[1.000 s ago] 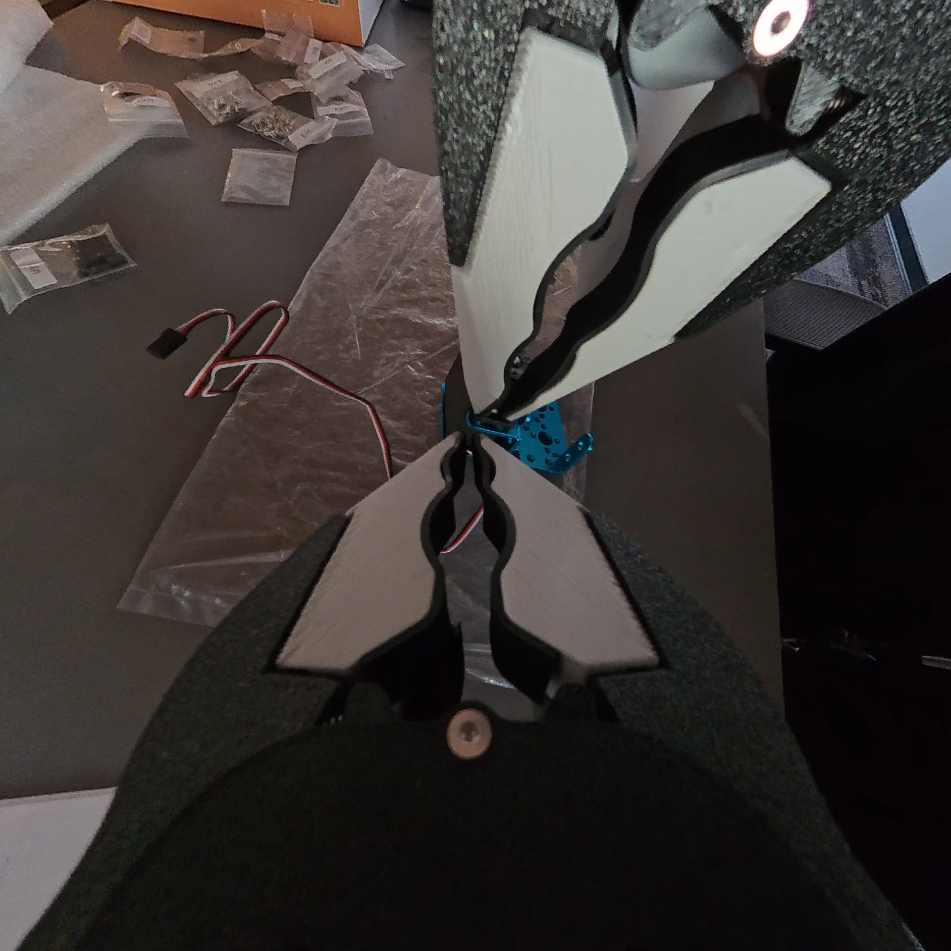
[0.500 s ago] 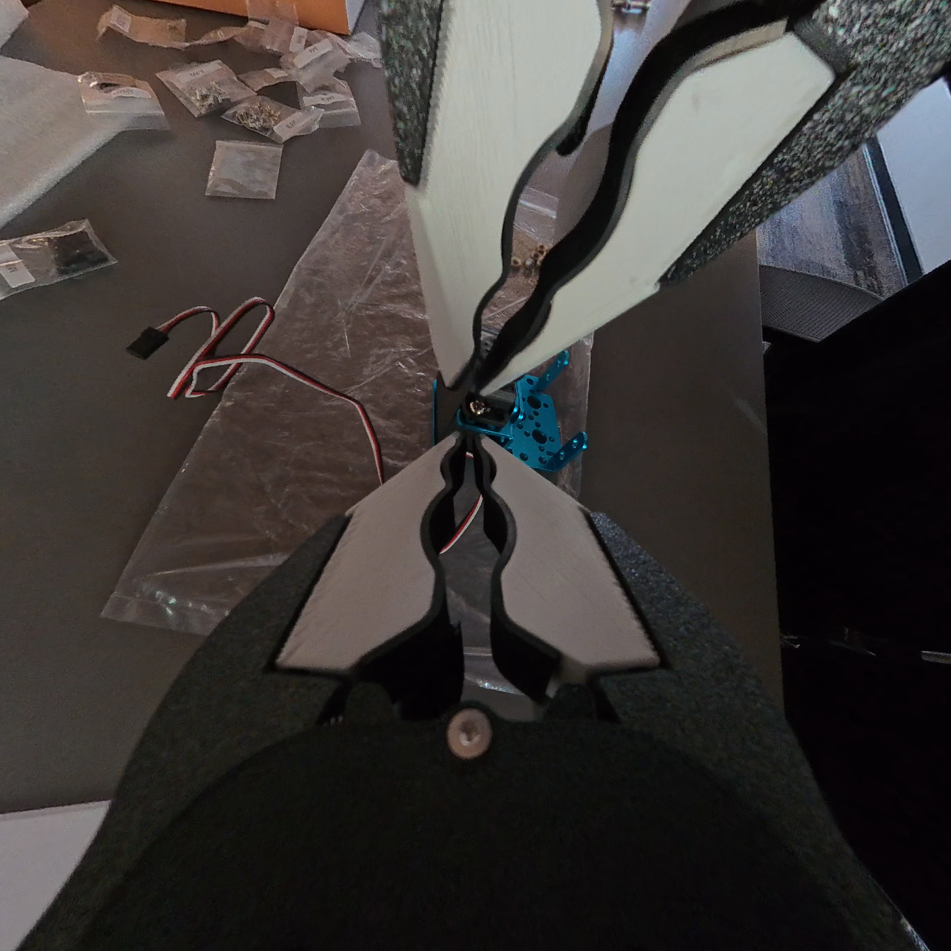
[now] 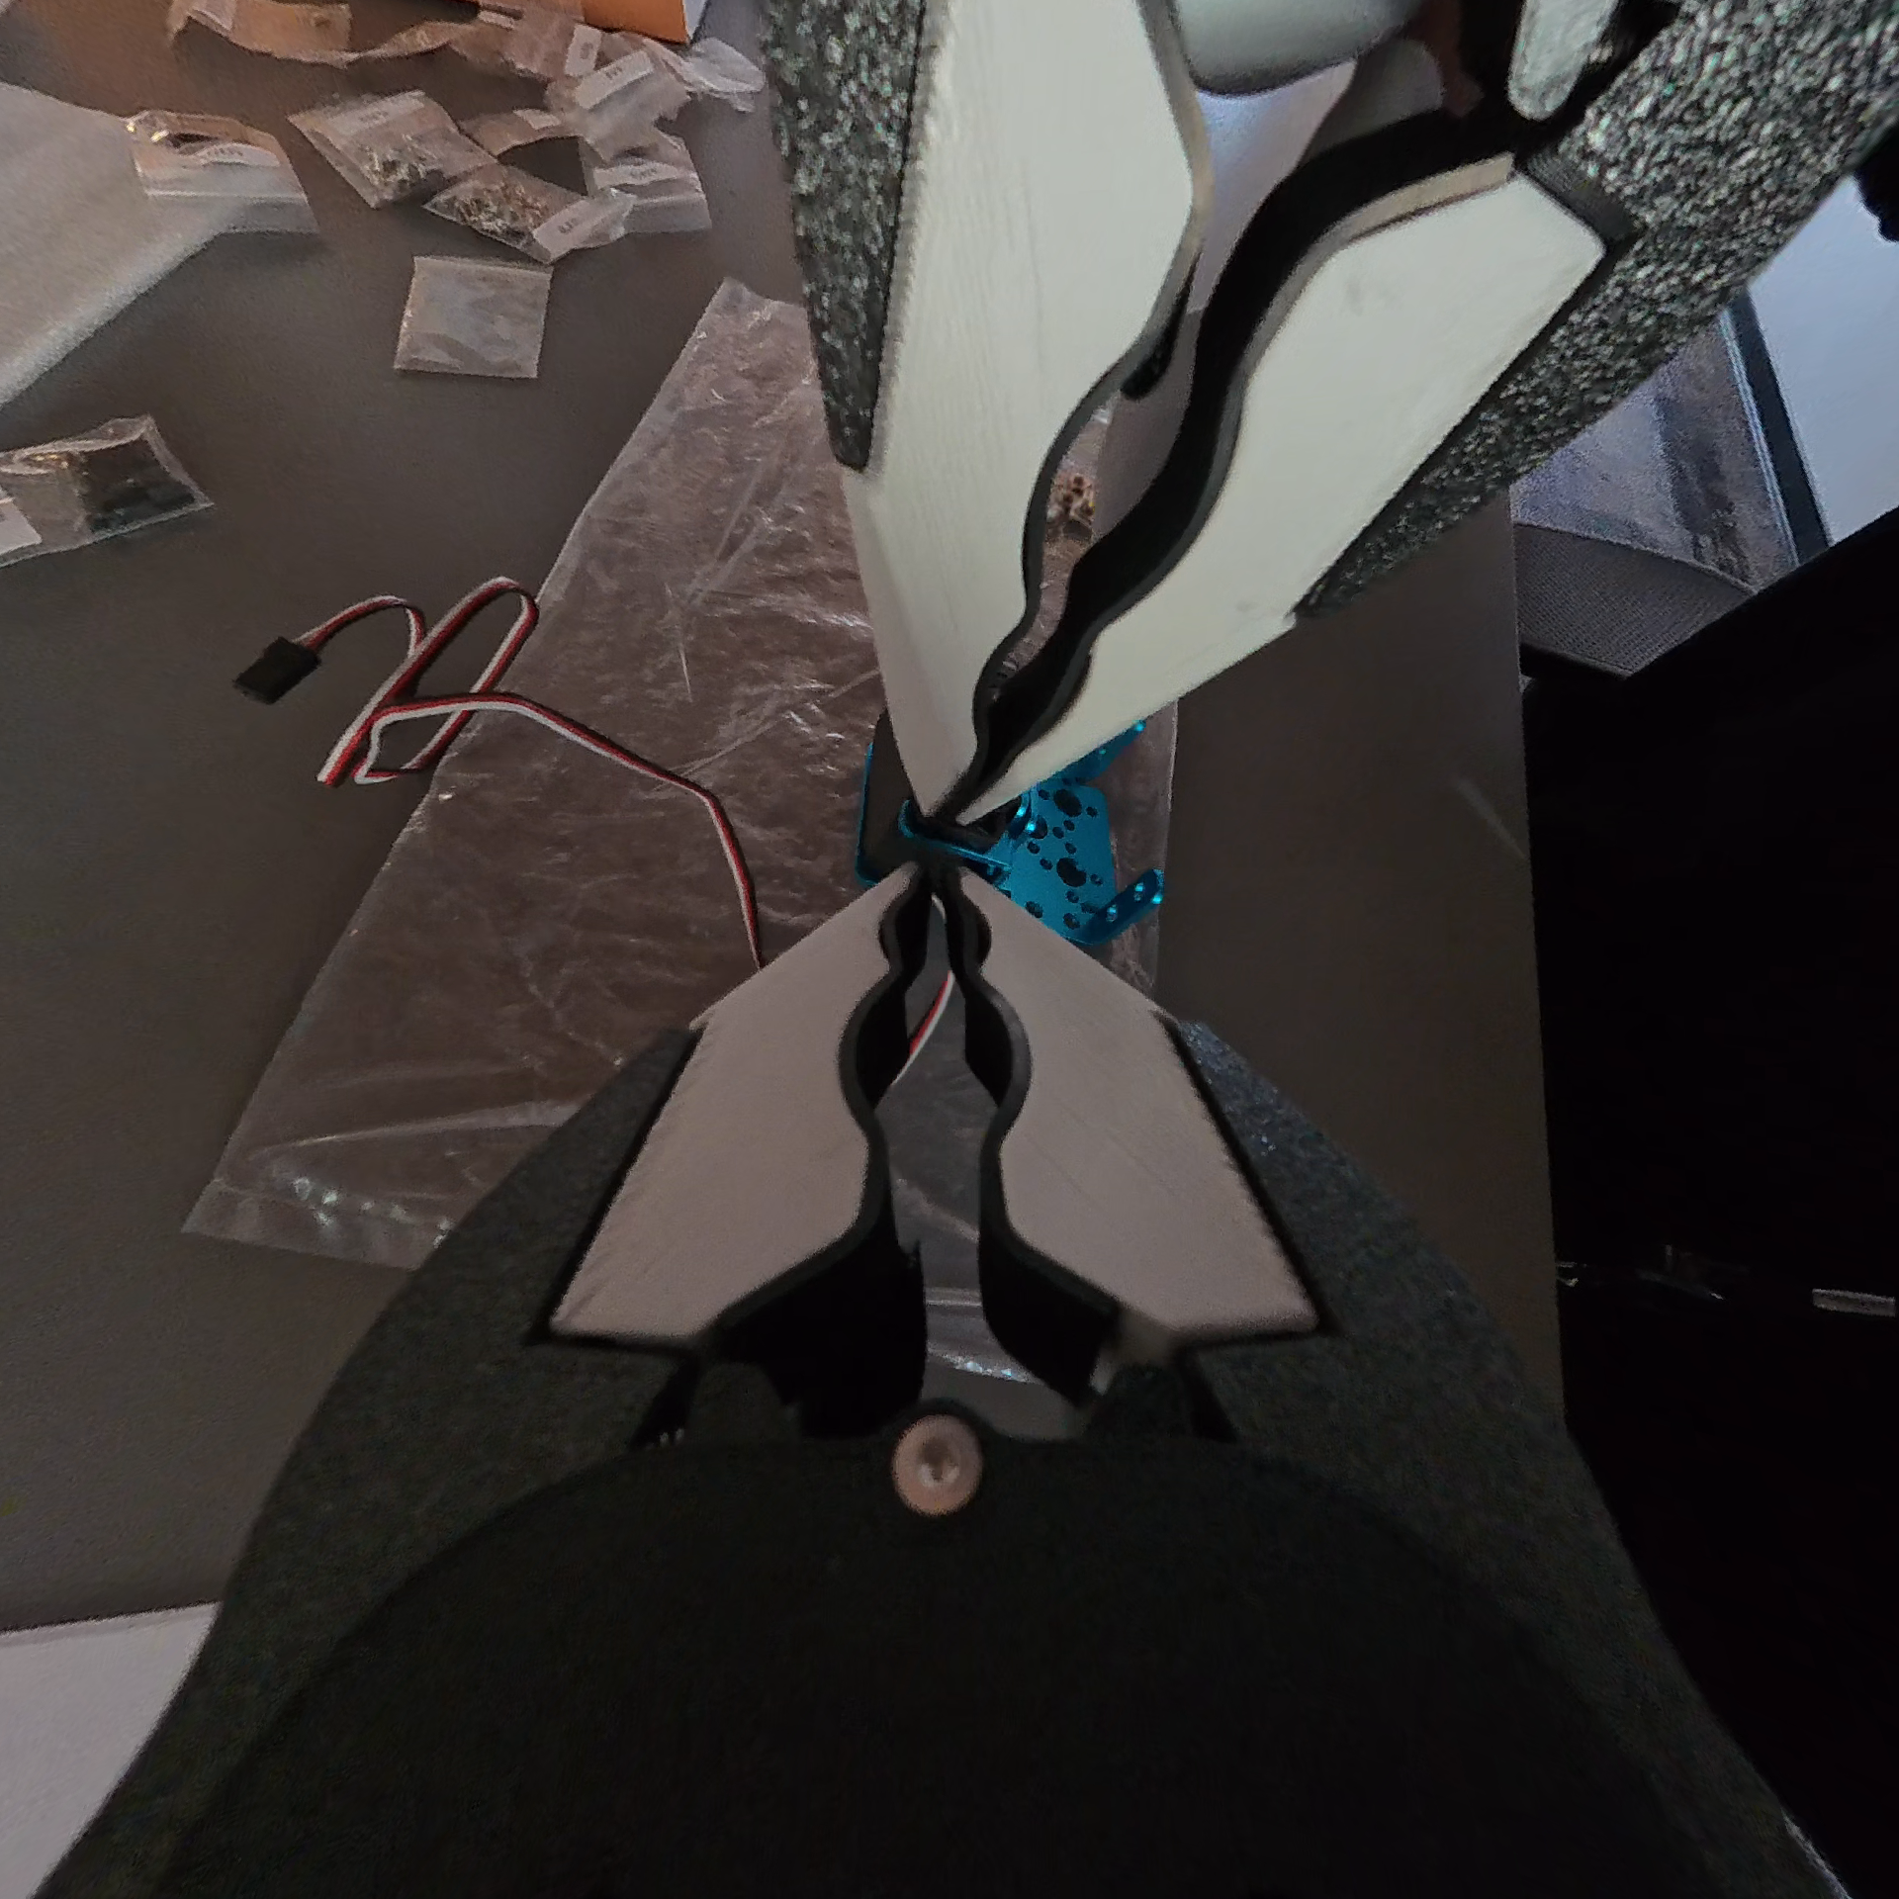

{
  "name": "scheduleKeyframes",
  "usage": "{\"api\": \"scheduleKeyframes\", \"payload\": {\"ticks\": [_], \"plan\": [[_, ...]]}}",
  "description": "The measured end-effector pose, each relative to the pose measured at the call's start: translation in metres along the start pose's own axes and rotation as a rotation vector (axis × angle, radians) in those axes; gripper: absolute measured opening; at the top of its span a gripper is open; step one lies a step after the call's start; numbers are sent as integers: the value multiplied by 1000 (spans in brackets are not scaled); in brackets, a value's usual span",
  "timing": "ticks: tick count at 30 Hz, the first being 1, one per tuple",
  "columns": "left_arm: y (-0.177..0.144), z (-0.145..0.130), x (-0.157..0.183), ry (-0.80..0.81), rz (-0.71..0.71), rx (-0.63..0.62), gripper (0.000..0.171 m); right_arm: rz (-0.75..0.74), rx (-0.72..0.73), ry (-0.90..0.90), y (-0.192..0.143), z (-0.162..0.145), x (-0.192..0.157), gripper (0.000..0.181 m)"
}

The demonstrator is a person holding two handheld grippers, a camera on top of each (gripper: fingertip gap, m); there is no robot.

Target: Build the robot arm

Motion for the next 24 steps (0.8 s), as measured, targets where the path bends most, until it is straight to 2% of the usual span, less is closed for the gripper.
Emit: {"api": "scheduleKeyframes", "payload": {"ticks": [7, 16, 20, 24], "plan": [[2, 2, 5, 1, -27, 5, 6, 45, 39, 45, 2, -2, 2, 0], [4, 1, 5, -17, -34, -6, 8, -8, 130, 69, -7, -13, 6, 5], [3, 1, 3, -36, -36, 0, 10, 14, 260, 153, -25, -36, 11, 8], [1, 2, 0, -86, -46, 21, 10, 115, 412, 264, -22, -69, 12, 19]]}}
Point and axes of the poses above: each gripper's, where its closed fingertips meet, y out along the fingers, z out of its top, x = y × z across the jaws, the point moved 9 cm from there along -y, back along the fingers, and after that the axes turned 8 degrees about y, right-handed, at the moved point
